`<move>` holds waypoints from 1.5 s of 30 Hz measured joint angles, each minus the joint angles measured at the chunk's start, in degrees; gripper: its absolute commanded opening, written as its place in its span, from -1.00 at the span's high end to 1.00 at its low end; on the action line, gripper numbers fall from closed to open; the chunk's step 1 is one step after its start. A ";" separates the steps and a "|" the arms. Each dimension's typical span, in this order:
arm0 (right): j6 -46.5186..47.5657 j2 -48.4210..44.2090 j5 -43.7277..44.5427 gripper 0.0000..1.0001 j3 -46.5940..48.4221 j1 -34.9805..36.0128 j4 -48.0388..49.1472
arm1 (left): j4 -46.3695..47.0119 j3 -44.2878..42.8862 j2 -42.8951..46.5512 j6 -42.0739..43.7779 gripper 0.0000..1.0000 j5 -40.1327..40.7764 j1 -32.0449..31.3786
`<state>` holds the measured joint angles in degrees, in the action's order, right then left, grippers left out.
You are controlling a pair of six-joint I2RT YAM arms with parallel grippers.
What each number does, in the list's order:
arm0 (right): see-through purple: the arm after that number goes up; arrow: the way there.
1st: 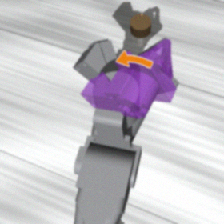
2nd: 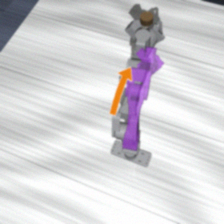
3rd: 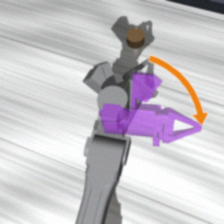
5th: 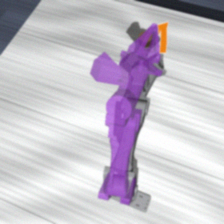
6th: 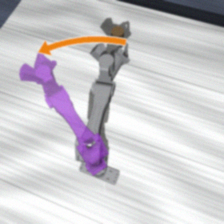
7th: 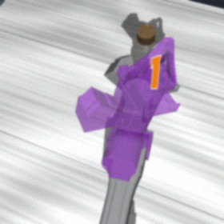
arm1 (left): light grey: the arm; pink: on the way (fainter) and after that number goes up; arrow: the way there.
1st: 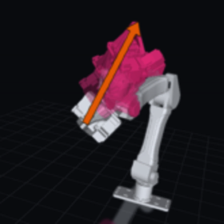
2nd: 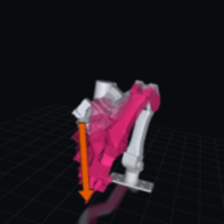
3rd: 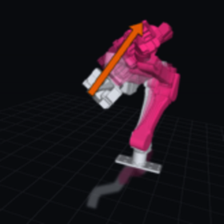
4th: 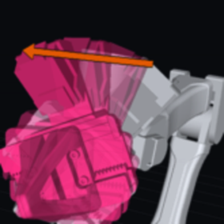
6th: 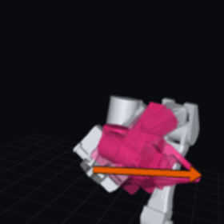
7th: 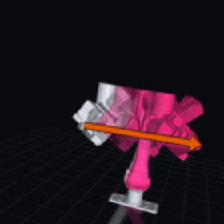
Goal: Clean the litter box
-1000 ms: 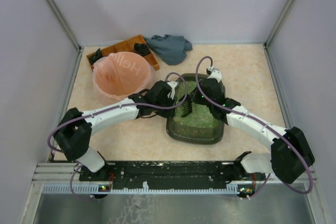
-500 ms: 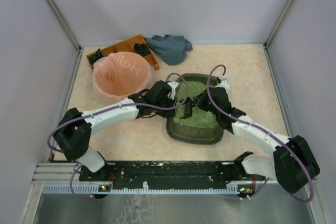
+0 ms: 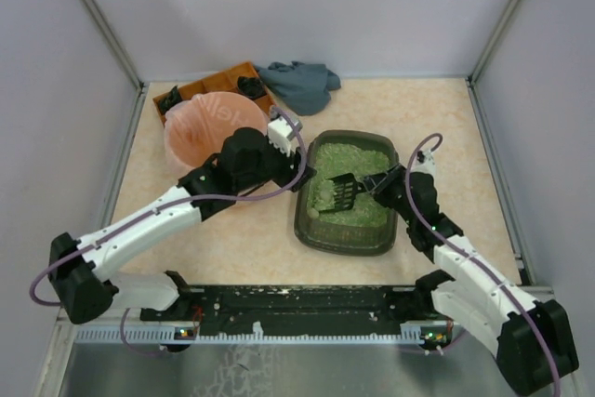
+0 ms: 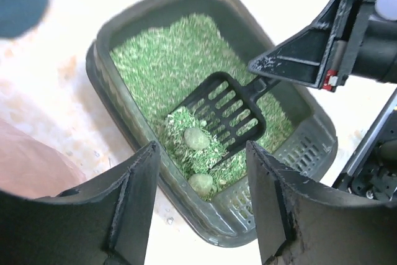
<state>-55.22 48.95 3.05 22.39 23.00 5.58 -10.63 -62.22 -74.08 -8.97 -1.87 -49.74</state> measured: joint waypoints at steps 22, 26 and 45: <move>-10.51 -9.62 -27.43 1.00 -10.16 -25.33 8.50 | 6.45 0.17 6.38 7.28 -0.74 -4.00 10.64; -12.24 -11.02 -28.79 1.00 -11.45 -29.64 10.54 | 7.80 0.63 7.98 8.13 -0.76 -3.91 11.17; -13.27 -10.27 -35.36 1.00 -12.76 -34.88 14.36 | 13.22 8.52 12.22 8.96 -0.77 -0.04 13.03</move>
<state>-68.49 38.68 -32.32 9.63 -11.88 19.94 2.59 -53.69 -61.87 -0.01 -1.91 -36.71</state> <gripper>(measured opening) 0.158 0.886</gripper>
